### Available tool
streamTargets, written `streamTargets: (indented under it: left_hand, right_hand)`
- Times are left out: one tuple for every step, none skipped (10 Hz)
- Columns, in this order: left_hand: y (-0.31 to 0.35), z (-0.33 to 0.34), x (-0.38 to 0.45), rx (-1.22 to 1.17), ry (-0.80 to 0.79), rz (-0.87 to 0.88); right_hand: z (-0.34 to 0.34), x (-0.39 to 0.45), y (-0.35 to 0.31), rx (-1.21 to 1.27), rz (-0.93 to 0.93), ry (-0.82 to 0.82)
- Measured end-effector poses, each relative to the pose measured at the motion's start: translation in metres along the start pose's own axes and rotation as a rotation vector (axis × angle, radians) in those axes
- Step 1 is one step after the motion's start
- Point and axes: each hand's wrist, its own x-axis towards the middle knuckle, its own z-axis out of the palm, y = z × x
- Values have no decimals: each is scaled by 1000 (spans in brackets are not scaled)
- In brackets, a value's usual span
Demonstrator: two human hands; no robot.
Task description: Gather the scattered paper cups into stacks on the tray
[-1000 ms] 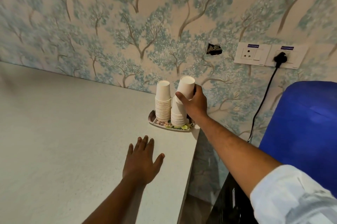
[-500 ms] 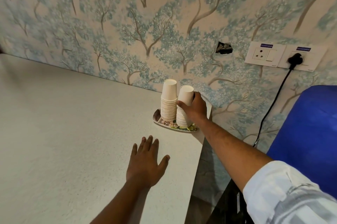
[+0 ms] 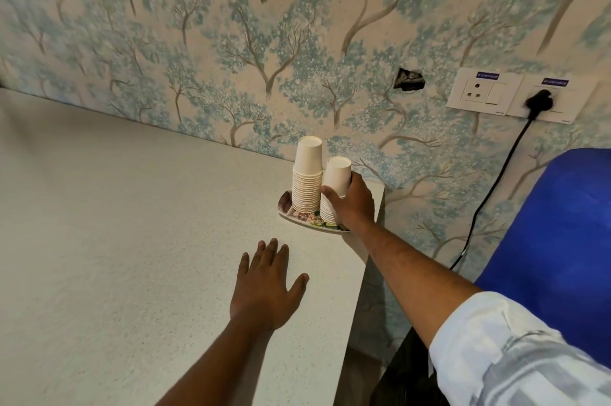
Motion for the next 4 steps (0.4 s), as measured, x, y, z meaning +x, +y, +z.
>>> streamTargets:
  left_hand:
    - [0, -1, -2, -7, -8, 8]
    - [0, -5, 0, -15, -8, 0]
    - [2, -4, -3, -1, -5, 5]
    - [3, -8, 0, 20, -18, 18]
  right_hand:
    - [-6, -6, -2, 63, 61, -60]
    - [-8, -28, 3, 113, 119, -44]
    - [-14, -68, 10, 130, 92, -13]
    - [-16, -97, 18, 91, 24, -1]
